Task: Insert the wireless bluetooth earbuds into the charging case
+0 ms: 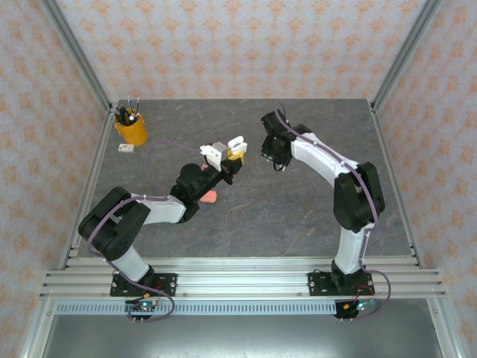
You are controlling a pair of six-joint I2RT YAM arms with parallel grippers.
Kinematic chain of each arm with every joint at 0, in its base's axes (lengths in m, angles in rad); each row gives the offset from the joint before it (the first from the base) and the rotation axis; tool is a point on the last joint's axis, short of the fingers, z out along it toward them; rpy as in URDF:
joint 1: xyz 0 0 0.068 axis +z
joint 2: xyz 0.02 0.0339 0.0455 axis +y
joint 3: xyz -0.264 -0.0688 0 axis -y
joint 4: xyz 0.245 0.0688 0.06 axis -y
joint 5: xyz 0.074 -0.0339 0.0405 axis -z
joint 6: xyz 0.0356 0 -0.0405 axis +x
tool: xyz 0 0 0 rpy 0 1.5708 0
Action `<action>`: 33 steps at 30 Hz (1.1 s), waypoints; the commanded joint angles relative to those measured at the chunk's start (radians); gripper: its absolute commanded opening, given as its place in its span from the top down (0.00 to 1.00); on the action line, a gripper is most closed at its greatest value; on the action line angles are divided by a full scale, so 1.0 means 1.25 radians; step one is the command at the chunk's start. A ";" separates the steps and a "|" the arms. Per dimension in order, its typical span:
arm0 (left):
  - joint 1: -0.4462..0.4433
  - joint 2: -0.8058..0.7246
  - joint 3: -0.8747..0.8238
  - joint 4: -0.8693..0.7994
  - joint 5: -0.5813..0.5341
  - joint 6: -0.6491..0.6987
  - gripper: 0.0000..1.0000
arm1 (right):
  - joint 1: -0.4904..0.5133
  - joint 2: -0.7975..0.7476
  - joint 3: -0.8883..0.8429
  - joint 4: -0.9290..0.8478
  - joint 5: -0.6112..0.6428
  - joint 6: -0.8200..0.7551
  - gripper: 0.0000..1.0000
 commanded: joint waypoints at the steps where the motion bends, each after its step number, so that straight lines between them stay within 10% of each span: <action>1: 0.010 0.017 0.031 0.018 0.026 0.002 1.00 | 0.006 -0.078 -0.012 0.027 0.057 -0.032 0.75; 33: 0.006 0.030 0.248 -0.153 0.002 0.191 1.00 | 0.015 -0.405 -0.147 0.479 -0.102 -0.149 0.75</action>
